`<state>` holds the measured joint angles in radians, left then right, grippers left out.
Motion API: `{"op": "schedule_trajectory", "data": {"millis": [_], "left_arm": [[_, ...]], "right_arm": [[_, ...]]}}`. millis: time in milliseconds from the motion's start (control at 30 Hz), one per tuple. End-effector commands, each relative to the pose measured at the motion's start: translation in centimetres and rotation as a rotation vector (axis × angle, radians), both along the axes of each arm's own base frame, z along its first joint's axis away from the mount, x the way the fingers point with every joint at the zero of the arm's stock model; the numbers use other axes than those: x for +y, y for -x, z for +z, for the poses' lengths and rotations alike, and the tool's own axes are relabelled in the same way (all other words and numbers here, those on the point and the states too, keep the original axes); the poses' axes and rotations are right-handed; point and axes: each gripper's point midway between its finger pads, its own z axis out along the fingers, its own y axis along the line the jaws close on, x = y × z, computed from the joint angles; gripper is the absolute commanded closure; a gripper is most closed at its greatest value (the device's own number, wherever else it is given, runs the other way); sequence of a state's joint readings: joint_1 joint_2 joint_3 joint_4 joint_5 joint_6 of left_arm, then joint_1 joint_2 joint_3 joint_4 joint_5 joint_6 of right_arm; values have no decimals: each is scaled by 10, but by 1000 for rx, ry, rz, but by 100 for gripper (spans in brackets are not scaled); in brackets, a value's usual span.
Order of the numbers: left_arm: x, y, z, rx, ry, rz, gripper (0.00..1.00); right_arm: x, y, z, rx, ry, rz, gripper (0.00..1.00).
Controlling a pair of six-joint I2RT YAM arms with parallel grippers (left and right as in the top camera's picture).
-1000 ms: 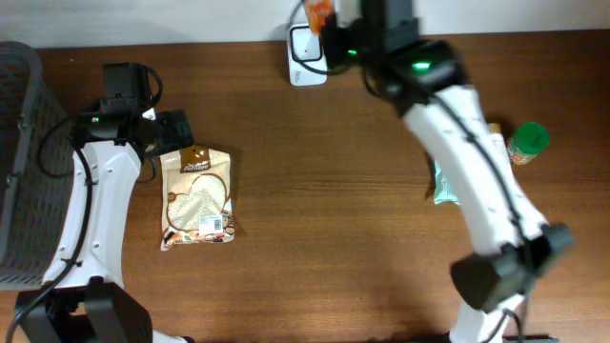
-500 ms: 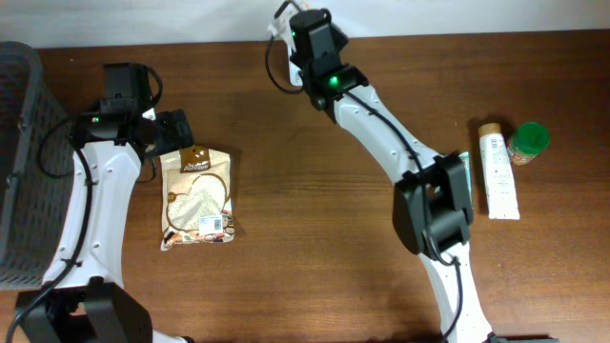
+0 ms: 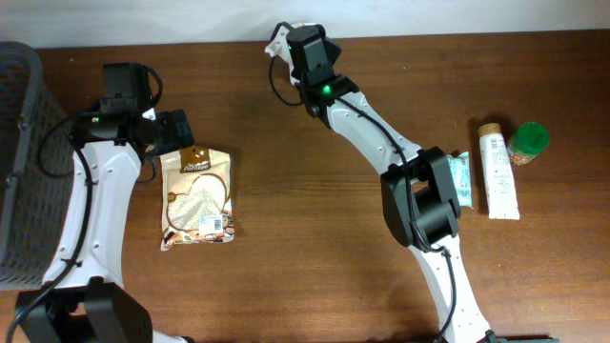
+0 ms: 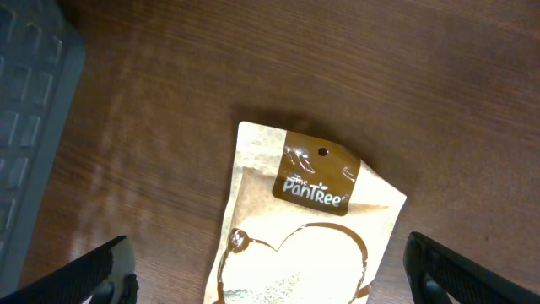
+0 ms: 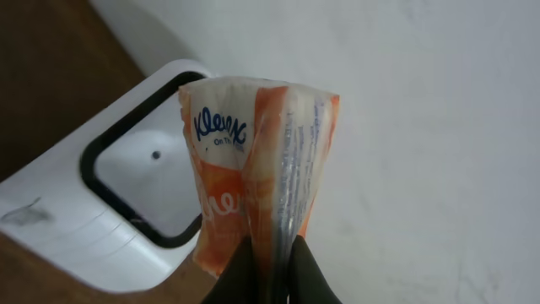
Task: Scan the item barcode
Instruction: 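Hold the orange packet in front of the scanner window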
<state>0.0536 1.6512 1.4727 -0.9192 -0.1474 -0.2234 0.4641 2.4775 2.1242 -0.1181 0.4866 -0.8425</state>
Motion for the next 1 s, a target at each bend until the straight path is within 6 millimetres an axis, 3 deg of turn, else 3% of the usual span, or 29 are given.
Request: {"op": "schedule_trajectory", "data": {"millis": [0, 233, 700, 800, 967], "left_arm": [[2, -3, 7, -16, -16, -12, 1], [2, -3, 7, -16, -16, -12, 1], [2, -3, 7, -16, -16, -12, 1], [2, -3, 7, -16, -16, -12, 1], [2, -3, 7, -16, -16, -12, 1]], "right_arm": [[-21, -13, -18, -9, 66, -24, 96], [-26, -22, -6, -61, 92, -11, 96], [-2, -15, -11, -36, 84, 58, 96], [6, -11, -1, -51, 62, 64, 96], [8, -2, 46, -101, -209, -26, 96]]}}
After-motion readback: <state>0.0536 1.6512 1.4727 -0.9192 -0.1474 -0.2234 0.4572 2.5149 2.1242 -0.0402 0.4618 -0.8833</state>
